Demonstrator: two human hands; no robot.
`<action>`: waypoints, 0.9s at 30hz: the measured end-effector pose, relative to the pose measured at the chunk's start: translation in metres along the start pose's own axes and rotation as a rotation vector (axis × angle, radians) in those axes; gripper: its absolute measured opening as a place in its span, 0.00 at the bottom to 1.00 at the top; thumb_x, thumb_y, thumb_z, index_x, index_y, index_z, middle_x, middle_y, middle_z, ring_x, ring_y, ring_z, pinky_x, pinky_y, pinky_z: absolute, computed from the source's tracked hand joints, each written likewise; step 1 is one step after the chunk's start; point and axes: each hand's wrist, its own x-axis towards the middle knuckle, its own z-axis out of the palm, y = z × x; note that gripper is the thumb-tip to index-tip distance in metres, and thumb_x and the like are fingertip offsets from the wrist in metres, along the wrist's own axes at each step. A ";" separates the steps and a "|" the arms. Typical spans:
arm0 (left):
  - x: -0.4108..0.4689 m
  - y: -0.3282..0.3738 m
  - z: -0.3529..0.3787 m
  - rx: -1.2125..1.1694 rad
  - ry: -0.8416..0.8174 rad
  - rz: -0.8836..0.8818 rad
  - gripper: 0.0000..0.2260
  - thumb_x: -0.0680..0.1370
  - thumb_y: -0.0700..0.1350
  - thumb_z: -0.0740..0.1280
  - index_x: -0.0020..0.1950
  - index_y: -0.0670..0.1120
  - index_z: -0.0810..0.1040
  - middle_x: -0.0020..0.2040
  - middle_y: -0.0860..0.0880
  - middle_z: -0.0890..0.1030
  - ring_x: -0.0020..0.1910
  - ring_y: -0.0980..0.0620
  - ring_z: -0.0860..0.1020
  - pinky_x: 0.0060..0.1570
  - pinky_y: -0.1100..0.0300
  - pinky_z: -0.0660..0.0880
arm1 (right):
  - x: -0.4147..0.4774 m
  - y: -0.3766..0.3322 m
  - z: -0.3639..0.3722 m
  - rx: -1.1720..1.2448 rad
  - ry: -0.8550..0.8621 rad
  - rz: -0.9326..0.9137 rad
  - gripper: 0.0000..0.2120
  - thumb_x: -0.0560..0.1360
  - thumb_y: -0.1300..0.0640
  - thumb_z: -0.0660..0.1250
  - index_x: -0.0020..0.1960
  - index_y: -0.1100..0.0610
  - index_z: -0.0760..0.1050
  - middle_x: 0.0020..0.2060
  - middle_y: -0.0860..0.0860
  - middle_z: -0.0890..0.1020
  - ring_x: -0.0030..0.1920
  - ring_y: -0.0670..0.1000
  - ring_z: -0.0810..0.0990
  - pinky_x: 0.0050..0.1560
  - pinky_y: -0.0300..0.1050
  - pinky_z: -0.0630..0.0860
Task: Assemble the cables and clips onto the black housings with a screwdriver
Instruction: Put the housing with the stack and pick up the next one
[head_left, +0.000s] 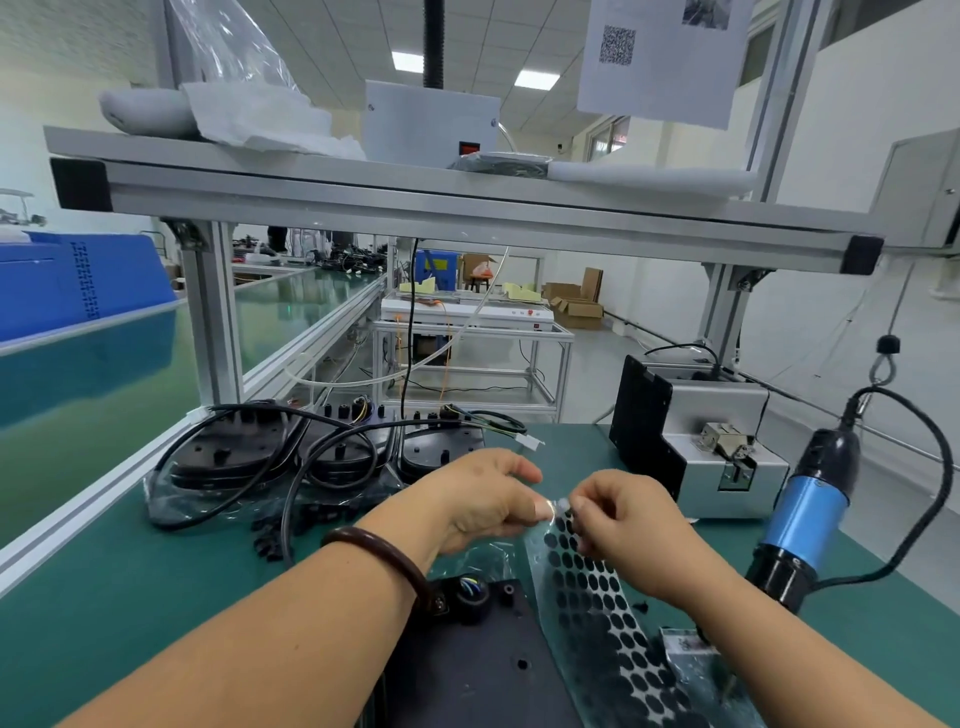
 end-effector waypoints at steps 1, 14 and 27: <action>-0.001 0.000 0.000 0.038 0.028 -0.002 0.13 0.74 0.32 0.69 0.55 0.44 0.73 0.47 0.43 0.79 0.45 0.51 0.79 0.48 0.58 0.80 | 0.000 0.001 0.001 0.092 0.013 0.041 0.10 0.78 0.59 0.62 0.39 0.56 0.76 0.29 0.52 0.82 0.31 0.49 0.81 0.39 0.51 0.80; -0.015 0.002 0.029 0.283 0.187 0.127 0.25 0.79 0.34 0.56 0.74 0.50 0.61 0.67 0.53 0.75 0.51 0.60 0.74 0.36 0.71 0.70 | 0.001 -0.007 0.015 -0.016 0.240 -0.019 0.13 0.77 0.58 0.64 0.34 0.51 0.75 0.27 0.49 0.80 0.32 0.50 0.79 0.37 0.47 0.77; -0.026 0.003 0.014 -0.378 0.177 0.067 0.20 0.77 0.26 0.51 0.59 0.45 0.73 0.51 0.48 0.84 0.60 0.50 0.76 0.59 0.55 0.72 | 0.000 -0.013 0.017 0.644 0.165 0.138 0.06 0.77 0.61 0.67 0.44 0.57 0.82 0.32 0.51 0.83 0.33 0.46 0.80 0.37 0.37 0.78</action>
